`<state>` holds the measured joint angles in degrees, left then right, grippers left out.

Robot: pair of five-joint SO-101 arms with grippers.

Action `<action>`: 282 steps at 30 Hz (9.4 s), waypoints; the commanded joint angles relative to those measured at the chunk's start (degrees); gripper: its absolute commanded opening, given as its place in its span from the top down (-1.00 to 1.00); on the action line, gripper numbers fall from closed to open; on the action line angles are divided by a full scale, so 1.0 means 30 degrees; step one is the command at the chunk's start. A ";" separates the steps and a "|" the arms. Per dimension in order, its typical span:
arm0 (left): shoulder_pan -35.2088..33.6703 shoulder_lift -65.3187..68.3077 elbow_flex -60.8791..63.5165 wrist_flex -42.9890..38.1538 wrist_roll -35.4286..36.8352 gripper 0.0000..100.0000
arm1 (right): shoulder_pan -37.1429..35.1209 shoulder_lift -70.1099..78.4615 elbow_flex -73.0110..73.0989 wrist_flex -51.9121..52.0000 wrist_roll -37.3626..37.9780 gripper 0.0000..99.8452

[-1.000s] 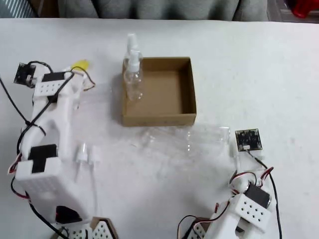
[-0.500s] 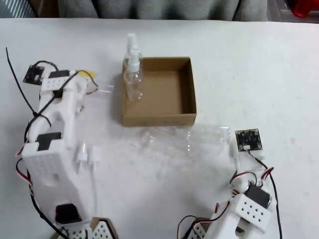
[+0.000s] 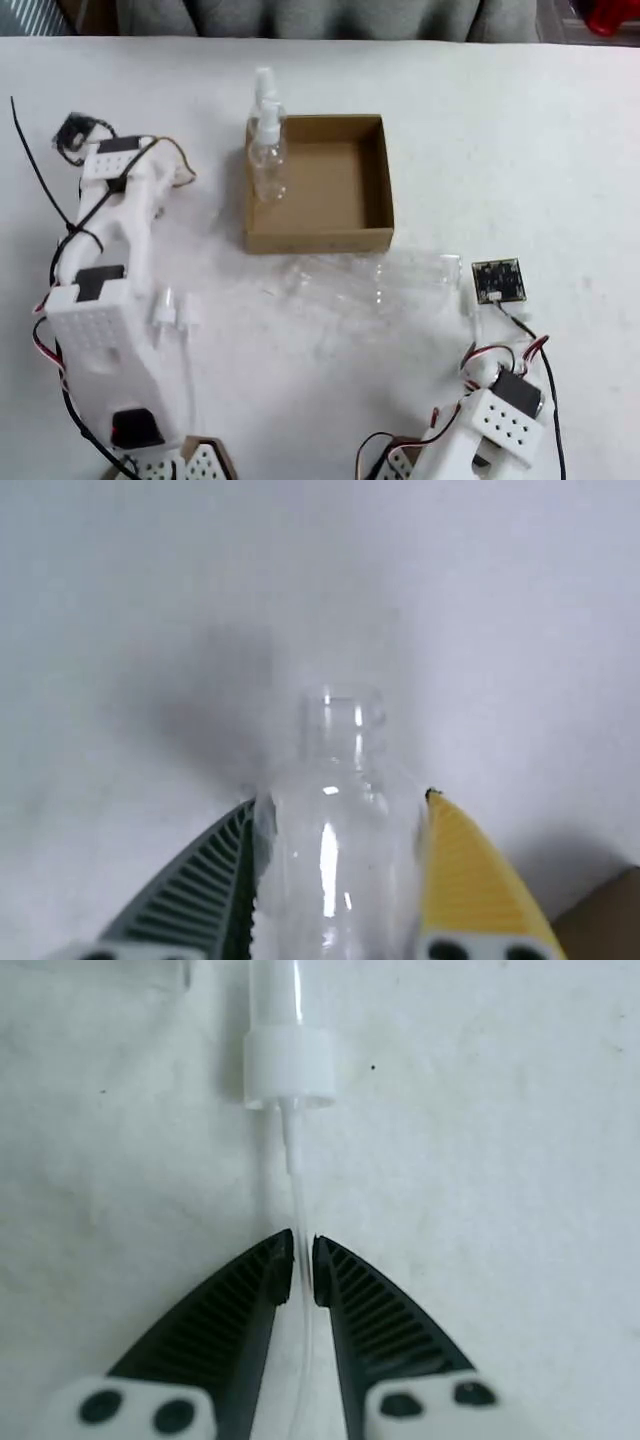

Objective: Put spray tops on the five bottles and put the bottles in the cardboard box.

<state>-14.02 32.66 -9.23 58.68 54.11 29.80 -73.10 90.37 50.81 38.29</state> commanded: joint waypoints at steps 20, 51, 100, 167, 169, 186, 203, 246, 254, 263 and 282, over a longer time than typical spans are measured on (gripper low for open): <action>0.0366 -0.0103 -0.4103 0.4220 -1.9487 0.86 | -0.0103 -0.0132 -0.0147 -0.0161 0.0234 0.97; 0.0513 0.3121 -0.8791 0.9143 -2.1128 0.36 | -0.0103 -0.0132 -0.0147 -0.0220 0.0234 0.97; 0.0630 -0.1538 -0.2374 0.6242 -2.0425 0.43 | -0.0190 -0.0132 -0.0147 -0.0249 0.0234 0.97; 0.1275 -0.0073 -0.2110 0.5363 -2.0923 0.46 | -0.0103 -0.0132 -0.0147 -0.0278 0.0234 0.97; 0.1275 -0.0073 -0.2110 0.5363 -2.1158 0.36 | -0.0103 -0.0132 -0.0147 -0.0278 0.0234 0.97; 0.1363 -0.0542 -0.2813 0.5744 -2.5963 0.39 | -0.0103 -0.0132 -0.0147 -0.0278 0.0234 0.97; 0.2037 0.1099 -0.3370 0.5861 -2.7253 0.84 | -0.0103 -0.0132 -0.0147 -0.0278 0.0234 0.97; 0.1802 -1.7832 0.8059 0.8322 -2.1245 0.96 | -0.0103 -0.0132 -0.0264 -0.0161 0.0322 0.97; 0.0747 -2.1377 1.2337 0.7355 -2.2271 0.96 | 0.1480 -0.0132 -0.2286 0.2535 0.2755 0.72; 0.0220 -2.2432 1.5707 0.4806 -2.2242 0.96 | 0.2183 0.0044 -0.8908 0.7692 0.2696 0.73; 0.0220 -2.2491 1.7114 0.3311 -2.2271 0.96 | -0.2945 0.3238 -1.2982 0.9275 -0.1465 0.81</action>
<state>-12.70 -32.48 42.11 70.46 -12.18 22.95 -69.23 55.47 80.62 35.30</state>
